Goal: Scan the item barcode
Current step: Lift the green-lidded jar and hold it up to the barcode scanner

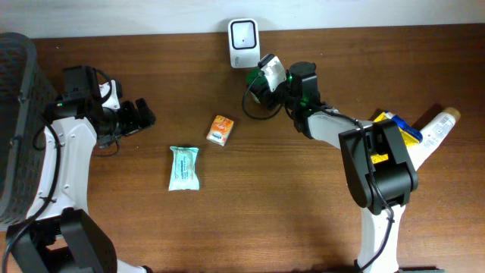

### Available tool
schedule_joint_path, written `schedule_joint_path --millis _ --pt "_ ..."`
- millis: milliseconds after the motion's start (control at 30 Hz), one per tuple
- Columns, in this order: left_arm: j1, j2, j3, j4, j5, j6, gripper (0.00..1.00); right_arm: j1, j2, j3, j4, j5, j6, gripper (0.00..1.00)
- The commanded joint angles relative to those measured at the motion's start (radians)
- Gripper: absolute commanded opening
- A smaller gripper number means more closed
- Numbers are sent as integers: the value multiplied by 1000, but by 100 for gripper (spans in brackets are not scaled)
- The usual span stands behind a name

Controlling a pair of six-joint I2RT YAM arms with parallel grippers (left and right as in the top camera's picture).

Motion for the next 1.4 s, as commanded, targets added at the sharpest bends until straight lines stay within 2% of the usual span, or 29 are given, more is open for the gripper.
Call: schedule_joint_path --millis 0,267,500,600,700,800,900,1000,1300,1367 --pt "3 15 -5 -1 -7 2 99 4 22 6 -31 -29 -10 58" --pt "3 15 -5 -1 -7 2 99 3 15 6 -154 -25 -10 98" --pt "3 15 -5 -1 -7 2 99 3 -139 6 -353 -25 -8 98" --pt "3 15 -5 -1 -7 2 99 -4 -282 31 -553 -22 125 98" --pt "3 15 -5 -1 -7 2 99 -16 -369 158 -821 -18 157 98" --pt "3 15 -5 -1 -7 2 99 1 -356 430 -1121 -10 159 98" --pt "3 15 -5 -1 -7 2 99 51 -332 617 -1269 161 148 98" --pt "3 15 -5 -1 -7 2 99 91 -330 660 -1308 289 137 98" --pt "3 15 -5 -1 -7 2 99 130 -176 660 -1309 263 74 98" --pt "3 15 -5 -1 -7 2 99 128 -117 659 -1286 278 58 93"
